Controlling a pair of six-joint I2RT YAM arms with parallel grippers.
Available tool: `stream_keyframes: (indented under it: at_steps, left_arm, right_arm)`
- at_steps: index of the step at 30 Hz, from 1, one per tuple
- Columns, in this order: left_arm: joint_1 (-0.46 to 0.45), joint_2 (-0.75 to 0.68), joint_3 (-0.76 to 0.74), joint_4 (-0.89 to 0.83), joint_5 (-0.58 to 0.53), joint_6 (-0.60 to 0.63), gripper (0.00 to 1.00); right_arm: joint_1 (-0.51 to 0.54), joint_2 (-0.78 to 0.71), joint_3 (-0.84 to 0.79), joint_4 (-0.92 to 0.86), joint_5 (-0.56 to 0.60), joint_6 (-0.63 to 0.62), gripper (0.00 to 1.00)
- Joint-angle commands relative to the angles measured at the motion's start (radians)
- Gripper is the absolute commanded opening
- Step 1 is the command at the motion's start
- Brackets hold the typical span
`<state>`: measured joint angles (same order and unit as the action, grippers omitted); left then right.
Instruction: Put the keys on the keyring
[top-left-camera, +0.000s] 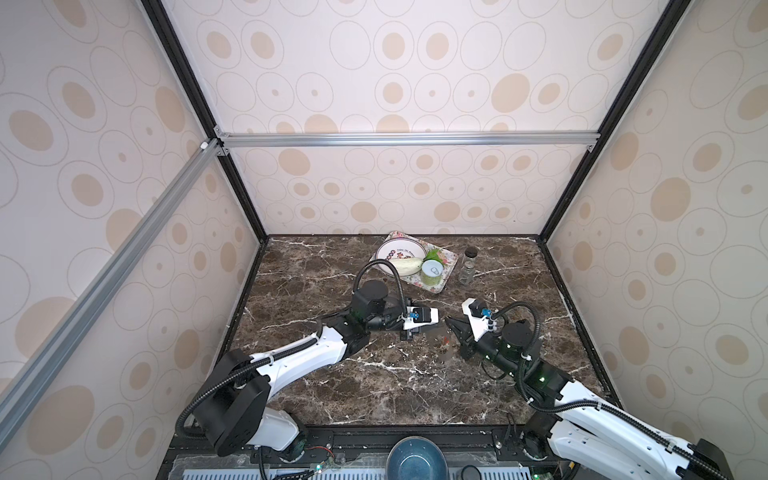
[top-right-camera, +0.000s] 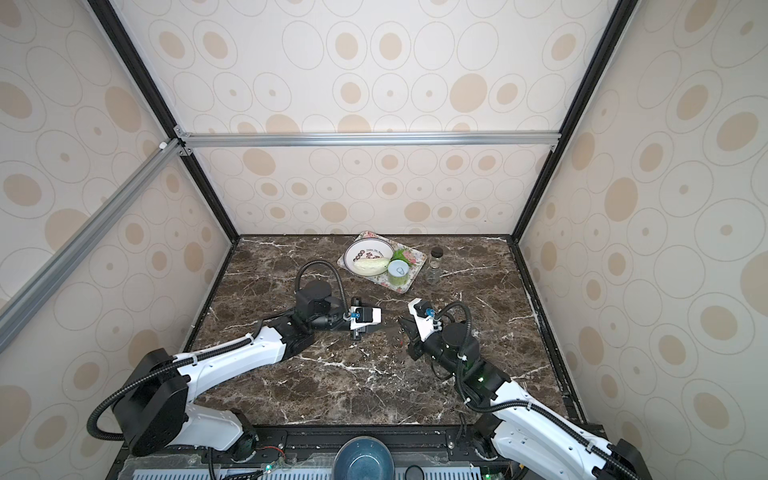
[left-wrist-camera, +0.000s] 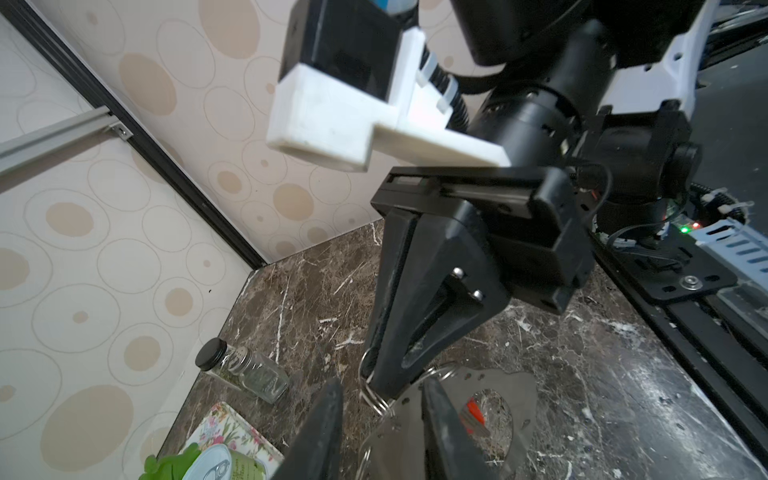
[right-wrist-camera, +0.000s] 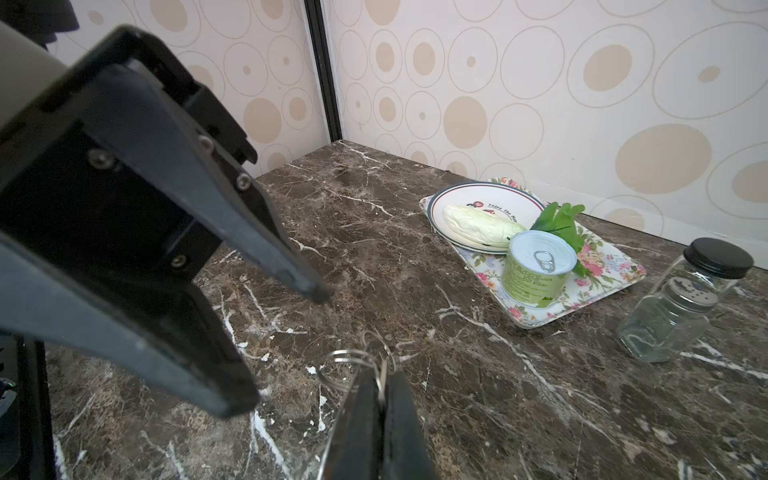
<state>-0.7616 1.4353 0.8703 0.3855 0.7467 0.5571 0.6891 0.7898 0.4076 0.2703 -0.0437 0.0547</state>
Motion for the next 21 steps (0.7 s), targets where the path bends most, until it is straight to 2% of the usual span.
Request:
stream_keyframes:
  at_steps: [1, 9, 15, 21]
  left_arm:
    - [-0.015, 0.014, 0.057, -0.071, -0.067, 0.046, 0.31]
    - [-0.024, 0.039, 0.070, -0.055, -0.135, 0.025, 0.29]
    - [-0.027, 0.049, 0.075, -0.051, -0.144, 0.024, 0.20]
    - [-0.027, 0.051, 0.079, -0.062, -0.157, 0.032, 0.16]
  right_arm:
    - [0.006, 0.000, 0.038, 0.027, 0.025, -0.009, 0.00]
    - [0.015, 0.023, 0.032, 0.055, -0.010, -0.020, 0.00]
    - [0.021, 0.018, 0.033, 0.057, -0.018, -0.023, 0.00]
    - [0.023, 0.003, 0.019, 0.064, -0.007, -0.022, 0.00]
